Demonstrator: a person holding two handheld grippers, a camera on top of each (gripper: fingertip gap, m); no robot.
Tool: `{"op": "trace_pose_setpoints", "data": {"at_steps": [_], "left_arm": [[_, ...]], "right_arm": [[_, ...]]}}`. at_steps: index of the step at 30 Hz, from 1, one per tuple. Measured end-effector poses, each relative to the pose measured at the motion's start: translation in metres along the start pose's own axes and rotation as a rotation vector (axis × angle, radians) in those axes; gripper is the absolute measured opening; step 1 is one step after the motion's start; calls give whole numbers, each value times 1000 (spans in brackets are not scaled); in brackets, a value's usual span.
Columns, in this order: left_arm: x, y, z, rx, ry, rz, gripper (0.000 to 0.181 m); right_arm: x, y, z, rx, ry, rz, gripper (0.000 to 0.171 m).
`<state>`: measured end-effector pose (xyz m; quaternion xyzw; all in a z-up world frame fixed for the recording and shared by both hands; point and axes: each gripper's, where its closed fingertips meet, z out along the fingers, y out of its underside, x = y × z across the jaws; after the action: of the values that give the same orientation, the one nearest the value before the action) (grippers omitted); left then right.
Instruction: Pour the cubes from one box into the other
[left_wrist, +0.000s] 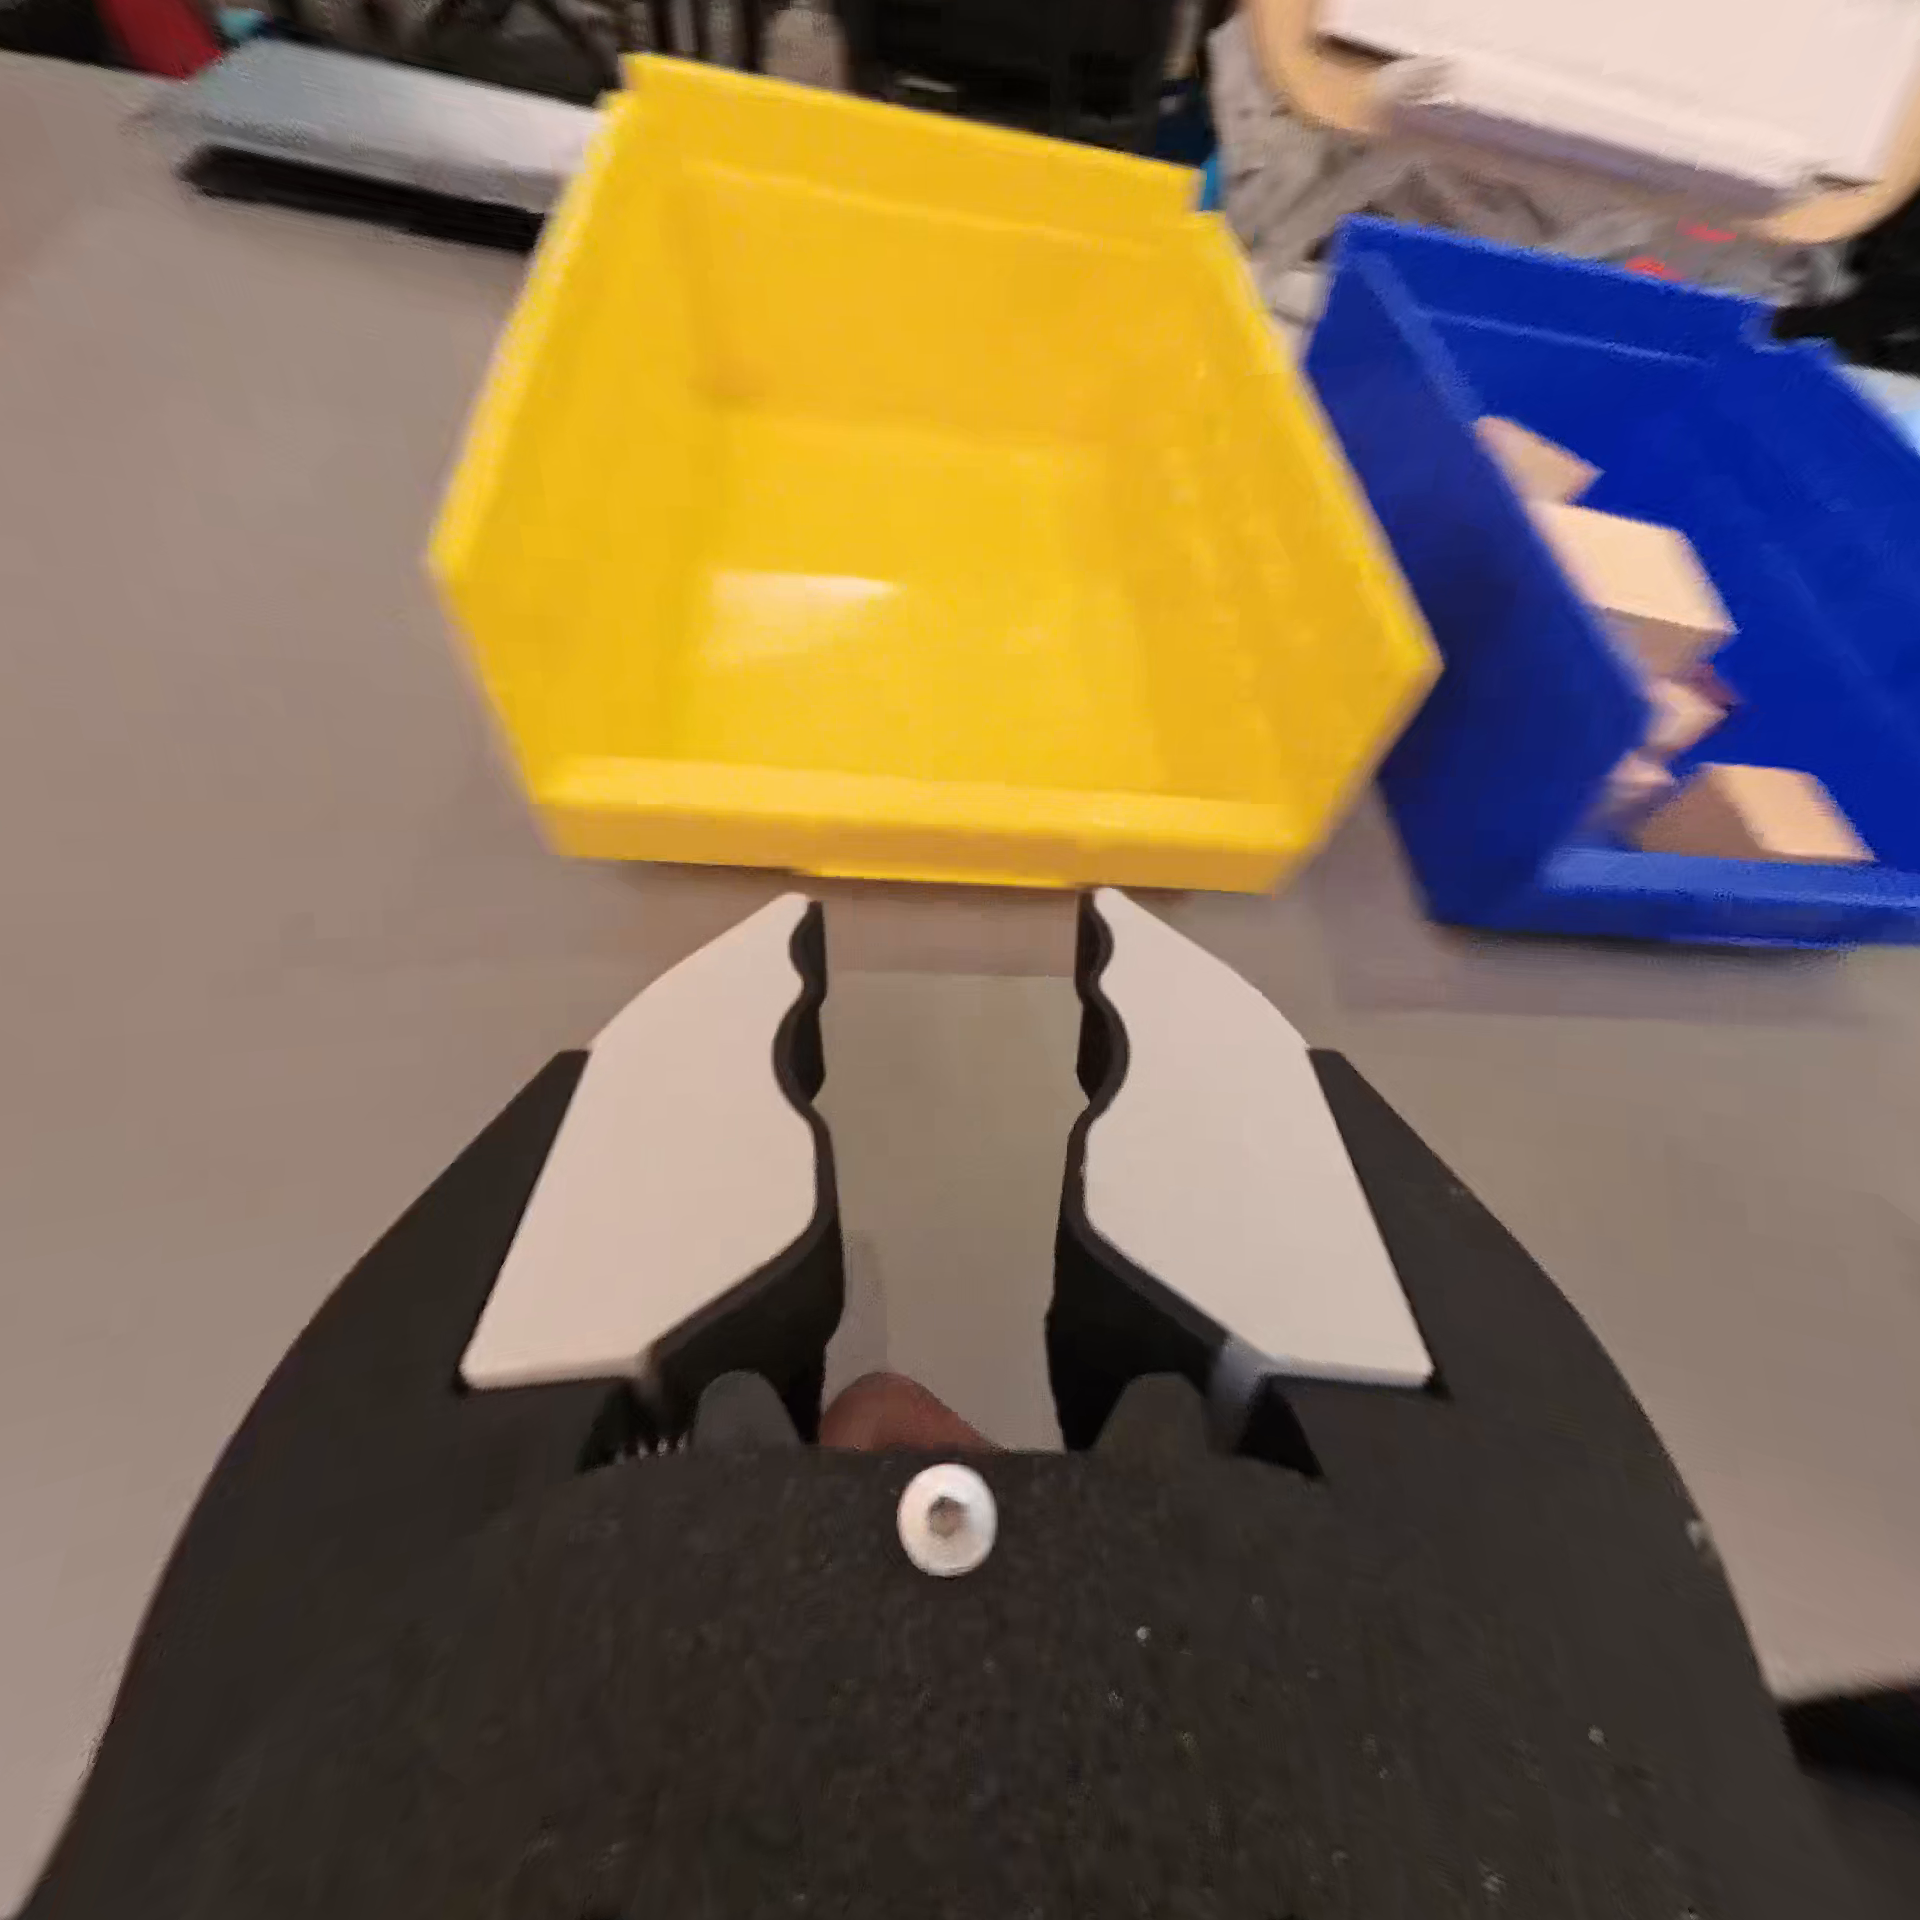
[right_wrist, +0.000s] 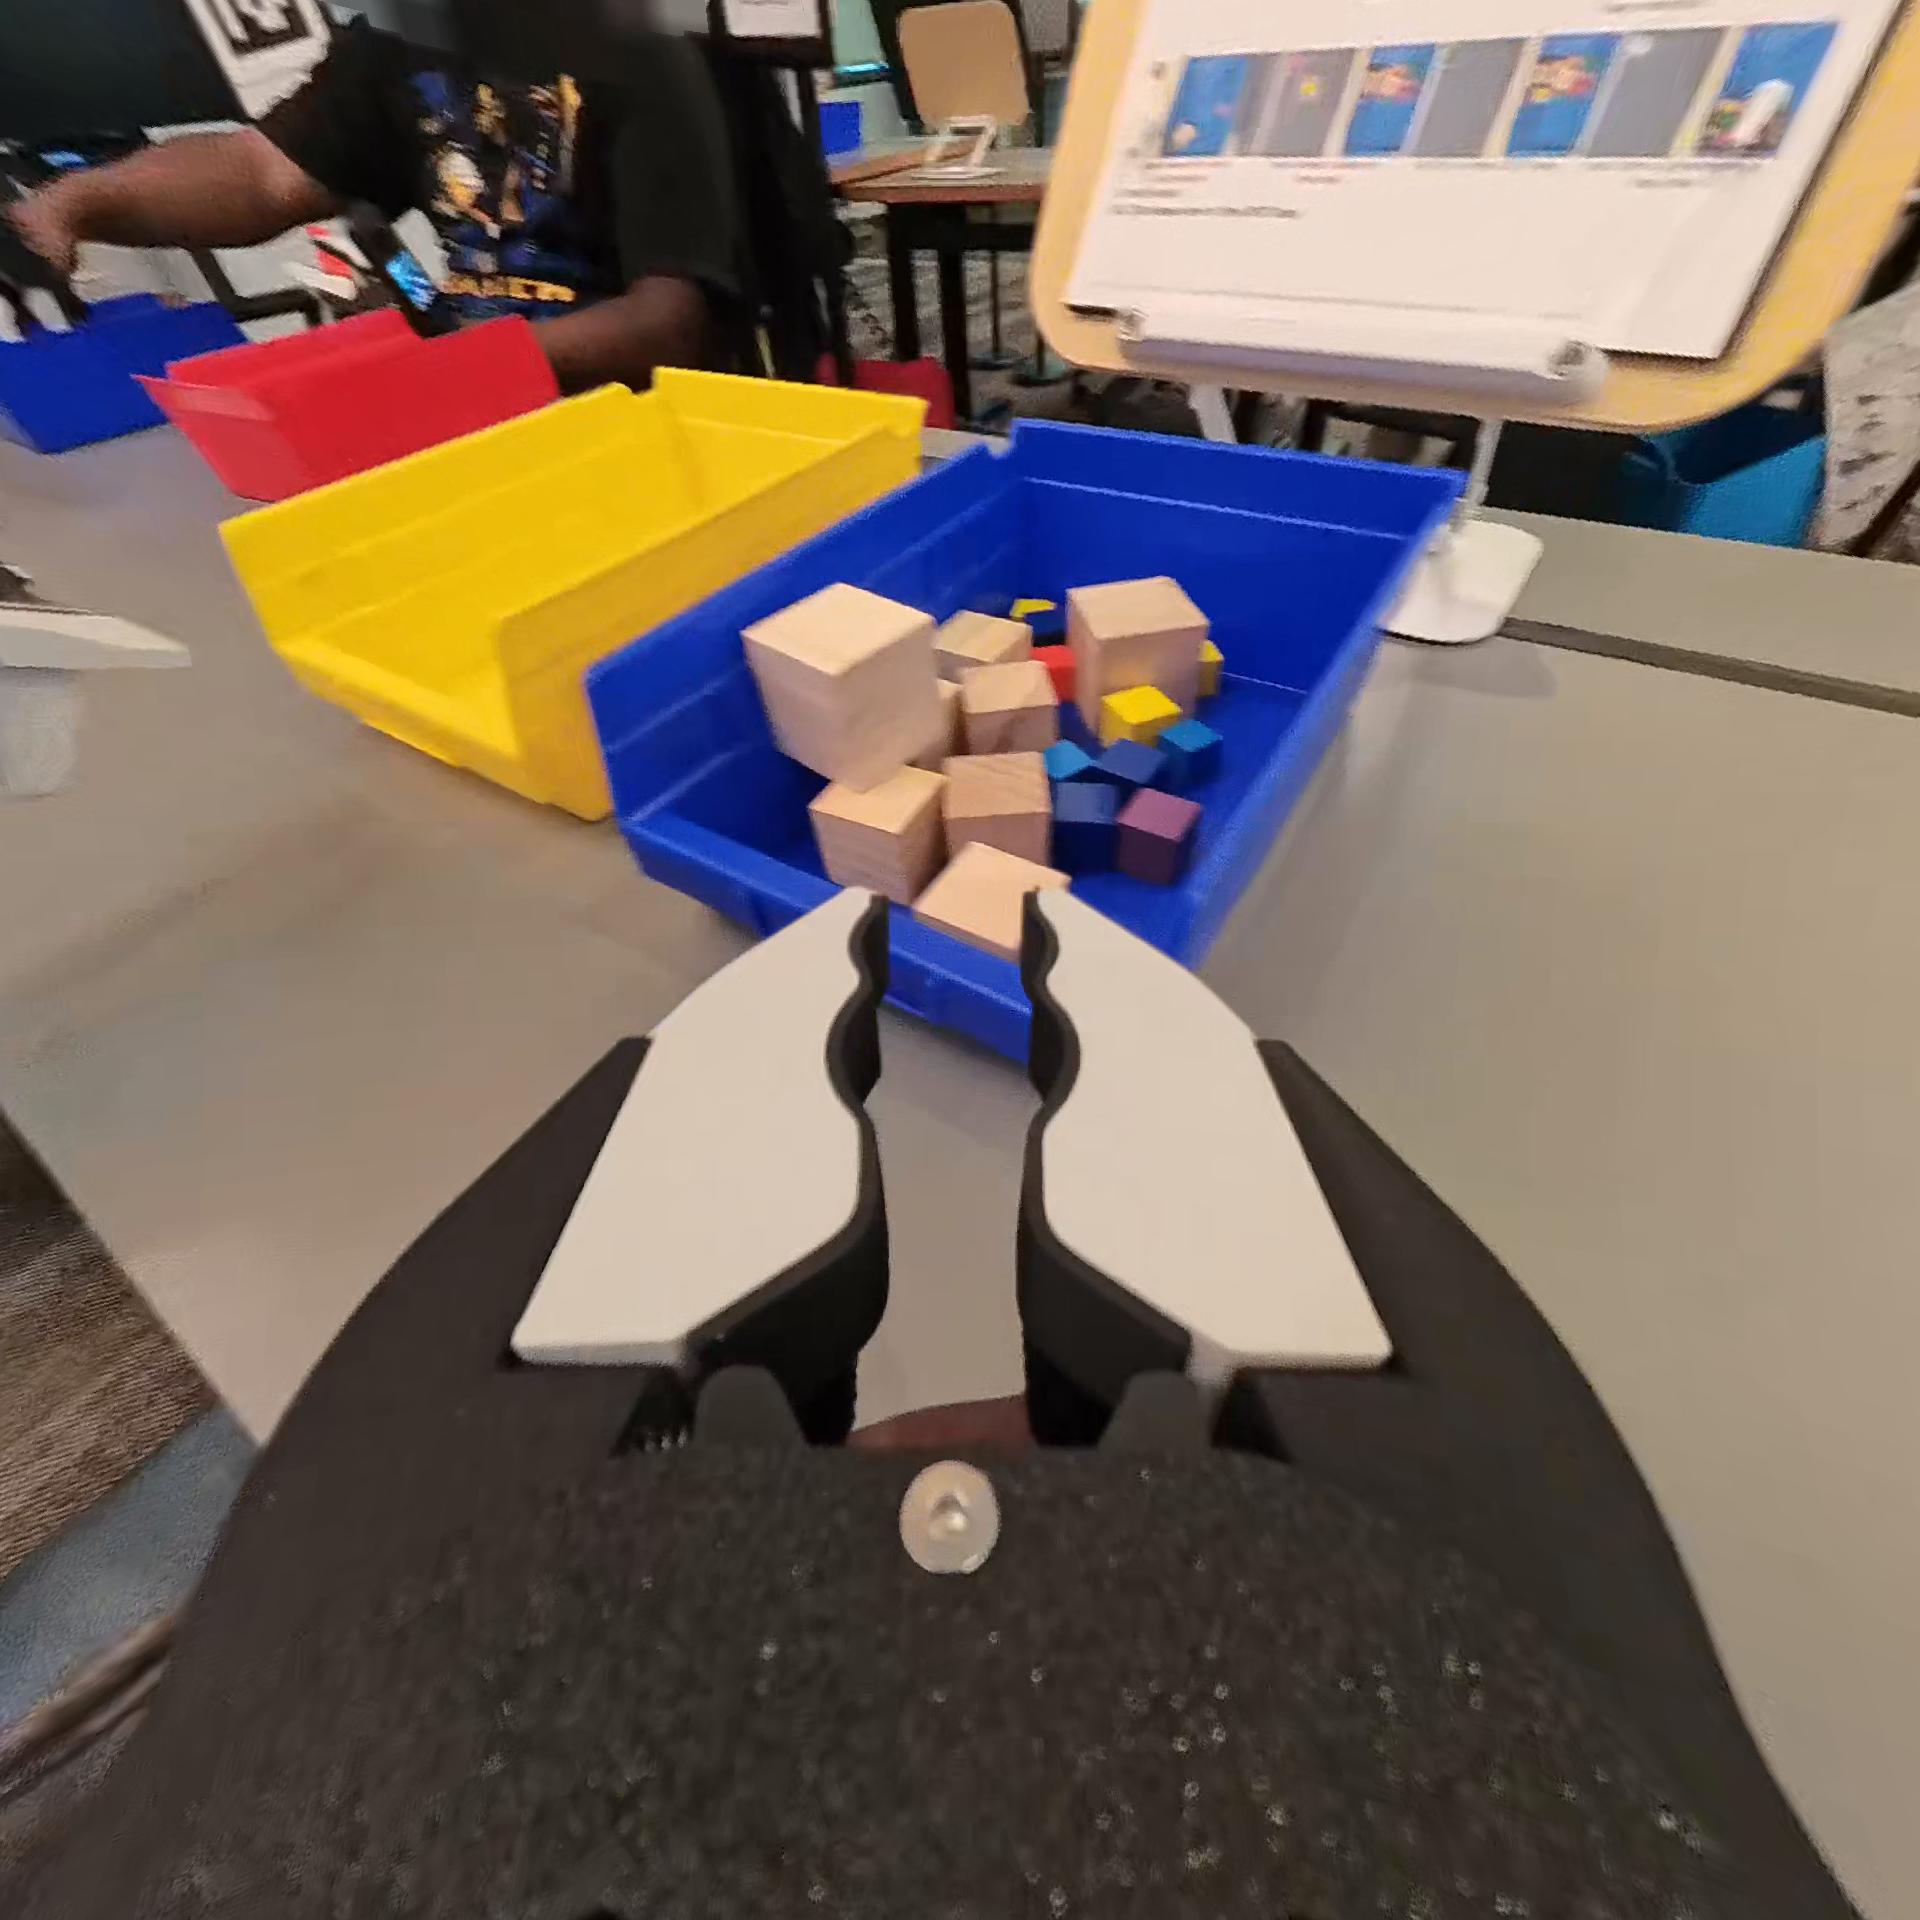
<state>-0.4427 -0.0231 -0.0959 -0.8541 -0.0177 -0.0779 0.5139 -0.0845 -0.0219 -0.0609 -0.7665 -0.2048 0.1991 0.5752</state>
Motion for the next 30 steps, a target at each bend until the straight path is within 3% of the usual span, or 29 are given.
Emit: {"op": "trace_pose_setpoints", "data": {"at_steps": [4,9,11,12,18,24,25,26,30], "left_arm": [[-69,-15,35,6,-139,4,47],[-92,-33,92,-52,-127,-8,50],[-92,-27,100,-105,-82,-78,4],[-91,-26,98,-99,-81,-97,5],[-67,9,41,-78,-194,9,4],[-40,56,-39,-72,-267,-22,4],[-35,62,-50,-69,-270,-29,3],[-31,67,-59,-65,-269,-30,3],[-18,75,-83,-53,-320,18,4]], "right_arm": [[-60,0,13,3,-130,-30,23],[-130,28,33,-80,-240,-137,26],[-149,38,39,-111,-257,-158,26],[-156,42,42,-124,-256,-163,28],[-165,53,68,-135,-118,-48,46],[-178,45,101,-136,-38,70,46],[-185,48,105,-153,-58,71,37],[-186,56,108,-202,-24,58,14],[-181,57,98,-226,78,-22,3]]}}
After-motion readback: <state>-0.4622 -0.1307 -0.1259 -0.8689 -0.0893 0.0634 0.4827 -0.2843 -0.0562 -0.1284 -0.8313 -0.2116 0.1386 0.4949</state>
